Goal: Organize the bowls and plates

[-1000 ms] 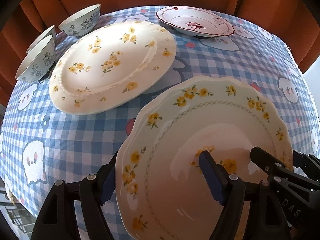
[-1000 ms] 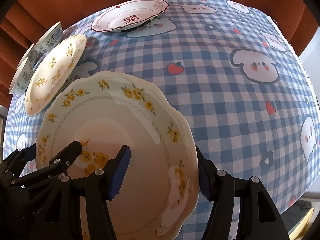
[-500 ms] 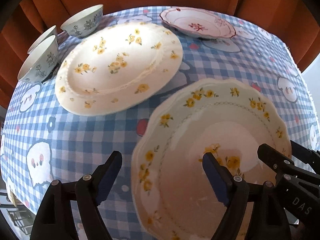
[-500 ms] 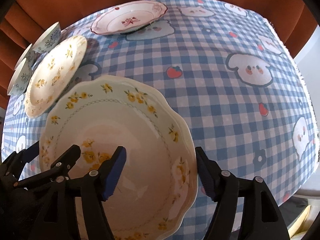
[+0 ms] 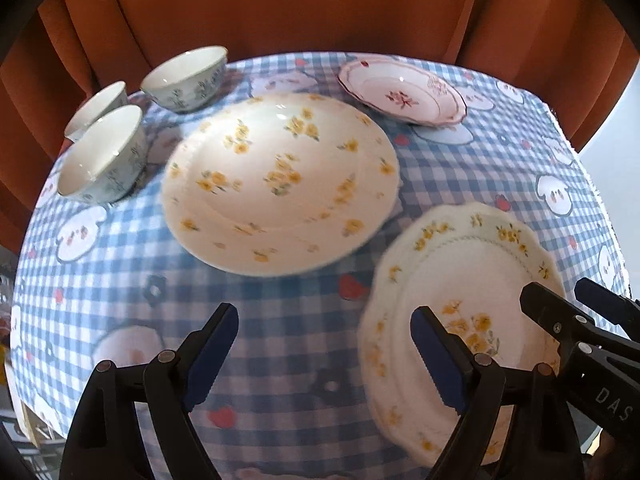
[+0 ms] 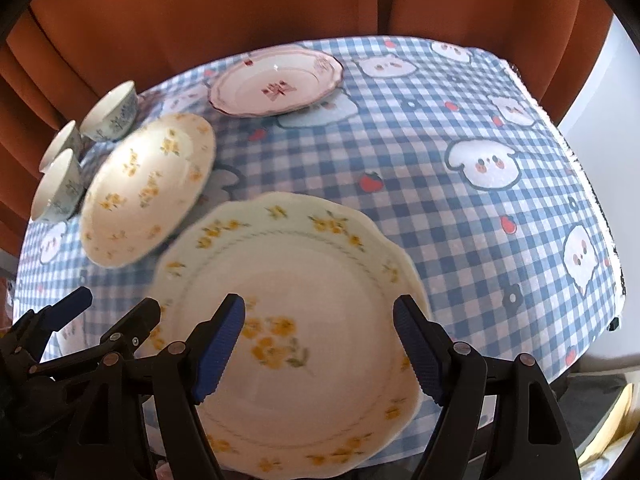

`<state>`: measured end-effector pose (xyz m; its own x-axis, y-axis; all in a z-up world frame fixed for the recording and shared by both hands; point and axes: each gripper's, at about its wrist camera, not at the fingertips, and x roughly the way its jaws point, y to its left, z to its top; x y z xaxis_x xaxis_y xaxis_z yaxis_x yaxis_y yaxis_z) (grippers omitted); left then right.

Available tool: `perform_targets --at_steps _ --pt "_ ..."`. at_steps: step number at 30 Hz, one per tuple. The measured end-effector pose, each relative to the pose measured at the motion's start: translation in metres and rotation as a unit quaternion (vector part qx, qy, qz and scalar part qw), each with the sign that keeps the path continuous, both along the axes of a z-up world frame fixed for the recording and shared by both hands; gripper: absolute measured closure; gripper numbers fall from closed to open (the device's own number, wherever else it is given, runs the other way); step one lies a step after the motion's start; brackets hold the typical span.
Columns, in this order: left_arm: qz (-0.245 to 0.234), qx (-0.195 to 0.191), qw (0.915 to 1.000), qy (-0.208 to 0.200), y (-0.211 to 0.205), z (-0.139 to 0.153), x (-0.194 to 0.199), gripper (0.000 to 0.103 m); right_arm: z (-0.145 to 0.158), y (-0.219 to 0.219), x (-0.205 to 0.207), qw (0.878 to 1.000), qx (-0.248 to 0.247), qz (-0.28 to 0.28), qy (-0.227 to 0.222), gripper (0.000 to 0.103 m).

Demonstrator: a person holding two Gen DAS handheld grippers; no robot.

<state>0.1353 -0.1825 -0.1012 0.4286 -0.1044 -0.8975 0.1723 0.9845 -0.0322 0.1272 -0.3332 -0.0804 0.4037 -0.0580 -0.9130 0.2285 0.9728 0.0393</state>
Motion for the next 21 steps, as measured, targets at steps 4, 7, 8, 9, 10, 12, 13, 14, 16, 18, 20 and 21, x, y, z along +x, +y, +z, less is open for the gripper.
perform_targets --at_steps 4,7,8,9,10,12,13,14,16,18,20,21 --pt "0.001 -0.006 0.9999 -0.008 0.023 0.010 0.004 0.014 0.010 0.022 0.003 1.000 -0.004 -0.002 -0.021 0.024" --pt "0.004 -0.014 0.9998 -0.013 0.039 0.013 0.011 0.014 0.014 0.038 0.010 0.999 -0.015 -0.005 -0.030 0.024" --pt "0.004 -0.012 0.9998 -0.014 0.044 0.014 0.012 0.014 0.014 0.042 0.013 0.999 -0.019 -0.003 -0.030 0.024" --pt "0.003 -0.009 0.9998 -0.016 0.048 0.015 0.015 0.014 0.013 0.047 0.015 0.999 -0.023 -0.001 -0.030 0.024" --pt "0.003 -0.008 0.9998 -0.018 0.052 0.016 0.017 0.014 0.013 0.052 0.018 0.999 -0.024 0.001 -0.031 0.024" --pt "0.002 -0.007 0.9998 -0.020 0.059 0.017 0.024 0.014 0.013 0.059 0.025 0.999 -0.014 0.003 -0.033 0.024" --pt "0.000 -0.007 0.9998 -0.021 0.063 0.018 0.029 0.014 0.013 0.062 0.029 0.999 -0.010 0.003 -0.033 0.024" --pt "-0.002 -0.007 0.9997 -0.022 0.067 0.018 0.033 0.014 0.012 0.064 0.031 0.999 -0.009 0.004 -0.033 0.024" --pt "-0.001 -0.003 0.9996 -0.027 0.072 0.019 0.042 0.014 0.012 0.071 0.041 0.999 -0.006 0.007 -0.032 0.024" --pt "0.004 0.001 0.9995 -0.032 0.076 0.019 0.055 0.014 0.012 0.075 0.053 0.999 -0.001 0.009 -0.033 0.024" --pt "0.013 0.003 0.9994 -0.032 0.081 0.018 0.066 0.014 0.011 0.079 0.067 0.999 0.004 0.012 -0.037 0.024" --pt "0.016 0.004 0.9993 -0.033 0.082 0.017 0.071 0.014 0.010 0.081 0.075 0.999 0.006 0.014 -0.038 0.024"
